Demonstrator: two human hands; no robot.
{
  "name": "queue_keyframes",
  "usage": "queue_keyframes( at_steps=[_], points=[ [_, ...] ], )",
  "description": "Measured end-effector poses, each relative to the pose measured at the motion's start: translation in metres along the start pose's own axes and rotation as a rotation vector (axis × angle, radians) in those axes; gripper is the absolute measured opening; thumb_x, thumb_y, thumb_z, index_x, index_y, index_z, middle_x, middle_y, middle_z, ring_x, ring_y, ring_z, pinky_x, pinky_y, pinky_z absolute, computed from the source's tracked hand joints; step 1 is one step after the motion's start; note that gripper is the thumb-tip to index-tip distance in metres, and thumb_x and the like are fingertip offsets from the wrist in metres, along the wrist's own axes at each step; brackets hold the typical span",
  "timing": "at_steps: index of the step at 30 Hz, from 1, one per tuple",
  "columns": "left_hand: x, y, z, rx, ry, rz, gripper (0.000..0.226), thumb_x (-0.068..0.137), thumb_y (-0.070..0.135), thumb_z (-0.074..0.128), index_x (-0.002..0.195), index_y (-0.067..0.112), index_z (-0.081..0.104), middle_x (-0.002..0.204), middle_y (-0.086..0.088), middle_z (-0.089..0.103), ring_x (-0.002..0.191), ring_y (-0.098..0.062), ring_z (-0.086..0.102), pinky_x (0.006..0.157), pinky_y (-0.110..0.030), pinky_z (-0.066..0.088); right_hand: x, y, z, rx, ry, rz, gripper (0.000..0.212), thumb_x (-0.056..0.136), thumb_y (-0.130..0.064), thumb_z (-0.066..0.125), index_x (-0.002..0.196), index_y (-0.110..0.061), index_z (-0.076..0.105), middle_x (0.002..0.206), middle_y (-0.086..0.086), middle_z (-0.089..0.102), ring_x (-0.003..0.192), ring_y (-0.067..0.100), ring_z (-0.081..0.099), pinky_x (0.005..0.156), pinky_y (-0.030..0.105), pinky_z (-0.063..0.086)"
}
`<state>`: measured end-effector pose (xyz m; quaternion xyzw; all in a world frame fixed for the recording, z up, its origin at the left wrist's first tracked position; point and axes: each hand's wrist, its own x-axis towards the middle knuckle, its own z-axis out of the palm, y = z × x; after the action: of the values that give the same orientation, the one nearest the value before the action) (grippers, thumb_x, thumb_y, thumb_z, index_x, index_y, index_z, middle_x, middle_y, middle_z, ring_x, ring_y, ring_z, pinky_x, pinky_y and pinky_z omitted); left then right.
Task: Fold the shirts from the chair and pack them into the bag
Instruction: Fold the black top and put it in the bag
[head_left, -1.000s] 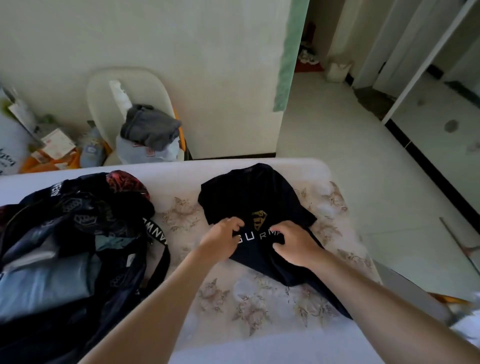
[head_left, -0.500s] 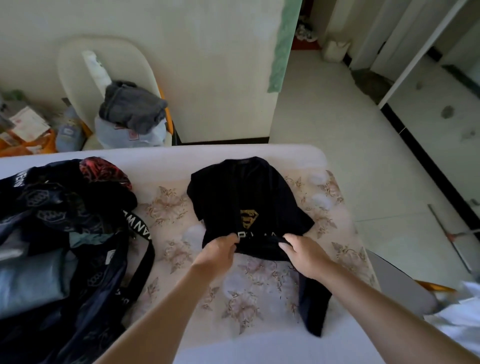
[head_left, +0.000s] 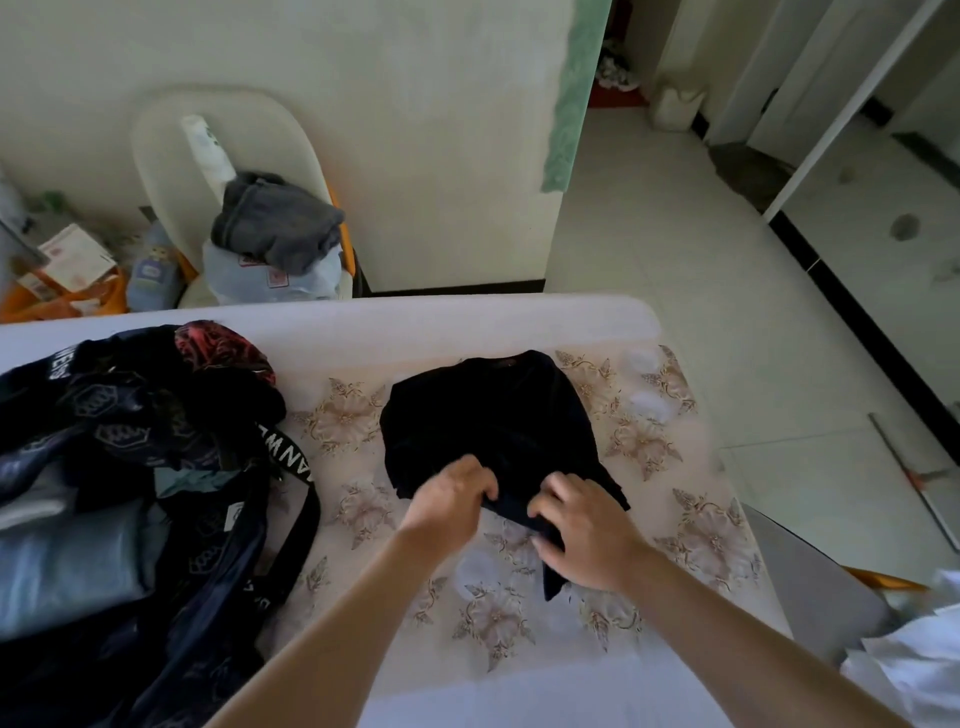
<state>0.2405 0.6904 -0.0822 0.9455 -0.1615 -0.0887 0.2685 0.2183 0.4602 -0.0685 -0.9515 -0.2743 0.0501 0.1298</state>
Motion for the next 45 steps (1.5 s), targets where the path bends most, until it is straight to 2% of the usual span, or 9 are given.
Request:
queue_keyframes(
  at_steps=[4, 8, 15, 21, 27, 31, 35, 40, 45],
  points=[
    [-0.013, 0.004, 0.032, 0.22, -0.195, 0.02, 0.052, 0.094, 0.025, 0.058, 0.143, 0.035, 0.041, 0.143, 0.008, 0.034, 0.132, -0.017, 0.032, 0.11, -0.037, 0.035, -0.014, 0.009, 0.011, -0.16, -0.265, 0.043, 0.07, 0.076, -0.022, 0.061, 0.143, -0.031, 0.044, 0.142, 0.003, 0.034, 0.123, 0.024, 0.04, 0.106, 0.039, 0.038],
    [0.001, 0.015, 0.037, 0.344, -0.182, -0.008, 0.06, 0.095, 0.042, 0.057, 0.149, 0.038, 0.03, 0.142, 0.005, 0.035, 0.126, -0.022, 0.036, 0.105, -0.037, 0.036, -0.011, 0.027, 0.009, 0.012, -0.027, 0.133, 0.046, 0.071, 0.0, 0.07, 0.107, -0.027, 0.073, 0.099, -0.005, 0.058, 0.092, 0.018, 0.054, 0.083, 0.038, 0.051],
    [0.011, 0.013, 0.048, 0.212, 0.127, 0.027, 0.007, 0.084, 0.023, 0.074, 0.085, 0.03, 0.074, 0.095, 0.01, 0.062, 0.09, -0.022, 0.059, 0.08, -0.032, 0.045, 0.011, 0.038, -0.033, 0.682, 0.271, 0.714, 0.015, 0.1, -0.017, 0.049, 0.092, -0.025, 0.058, 0.087, -0.007, 0.063, 0.077, 0.01, 0.061, 0.059, 0.021, 0.042],
    [0.007, 0.075, 0.023, -0.354, -0.097, -0.096, 0.059, 0.078, 0.053, 0.071, 0.127, 0.025, 0.056, 0.116, 0.014, 0.054, 0.106, -0.003, 0.053, 0.095, -0.019, 0.043, 0.02, 0.024, -0.052, 0.794, 0.285, 0.725, 0.02, 0.087, -0.035, 0.072, 0.086, -0.022, 0.057, 0.078, -0.005, 0.064, 0.07, 0.012, 0.061, 0.063, 0.03, 0.048],
    [0.003, 0.11, -0.011, -0.612, 0.166, -0.348, 0.005, 0.098, 0.018, 0.053, 0.102, 0.019, 0.056, 0.09, 0.002, 0.063, 0.079, -0.016, 0.06, 0.065, -0.026, 0.046, 0.013, -0.009, -0.091, 0.76, 0.364, 0.63, 0.042, 0.095, -0.049, 0.057, 0.07, -0.015, 0.057, 0.058, -0.006, 0.056, 0.055, 0.01, 0.054, 0.052, 0.029, 0.04],
    [-0.03, 0.095, -0.07, -0.332, 0.151, -0.185, 0.01, 0.103, 0.022, 0.041, 0.112, 0.022, 0.041, 0.091, -0.002, 0.06, 0.074, -0.019, 0.059, 0.057, -0.033, 0.044, -0.008, -0.034, -0.111, 0.699, 0.311, 0.593, 0.05, 0.099, -0.052, 0.049, 0.079, -0.006, 0.056, 0.065, 0.006, 0.058, 0.06, 0.021, 0.057, 0.056, 0.034, 0.042],
    [-0.065, 0.085, -0.127, -0.135, 0.125, -0.045, 0.01, 0.103, 0.027, 0.043, 0.112, 0.026, 0.047, 0.096, 0.0, 0.063, 0.082, -0.019, 0.059, 0.074, -0.039, 0.05, -0.027, -0.069, -0.118, 0.591, 0.257, 0.441, 0.024, 0.101, -0.047, 0.047, 0.109, -0.032, 0.065, 0.088, -0.006, 0.071, 0.08, 0.012, 0.066, 0.071, 0.035, 0.054],
    [-0.118, 0.077, -0.133, 0.069, -0.44, 0.016, 0.02, 0.096, 0.04, 0.058, 0.097, 0.02, 0.06, 0.09, -0.002, 0.064, 0.074, -0.012, 0.057, 0.065, -0.028, 0.045, -0.057, -0.101, -0.102, 0.572, -0.147, 0.353, 0.02, 0.094, -0.04, 0.064, 0.078, -0.028, 0.062, 0.068, -0.013, 0.063, 0.065, 0.002, 0.06, 0.058, 0.019, 0.041],
    [-0.176, 0.054, -0.06, -0.073, -0.949, -0.328, 0.039, 0.093, 0.035, 0.063, 0.129, 0.019, 0.061, 0.112, -0.003, 0.07, 0.101, -0.017, 0.07, 0.09, -0.031, 0.055, -0.093, -0.107, -0.052, 0.46, -0.812, 0.486, 0.044, 0.08, -0.051, 0.066, 0.121, -0.034, 0.069, 0.109, -0.014, 0.072, 0.095, 0.004, 0.067, 0.096, 0.024, 0.047]
  ],
)
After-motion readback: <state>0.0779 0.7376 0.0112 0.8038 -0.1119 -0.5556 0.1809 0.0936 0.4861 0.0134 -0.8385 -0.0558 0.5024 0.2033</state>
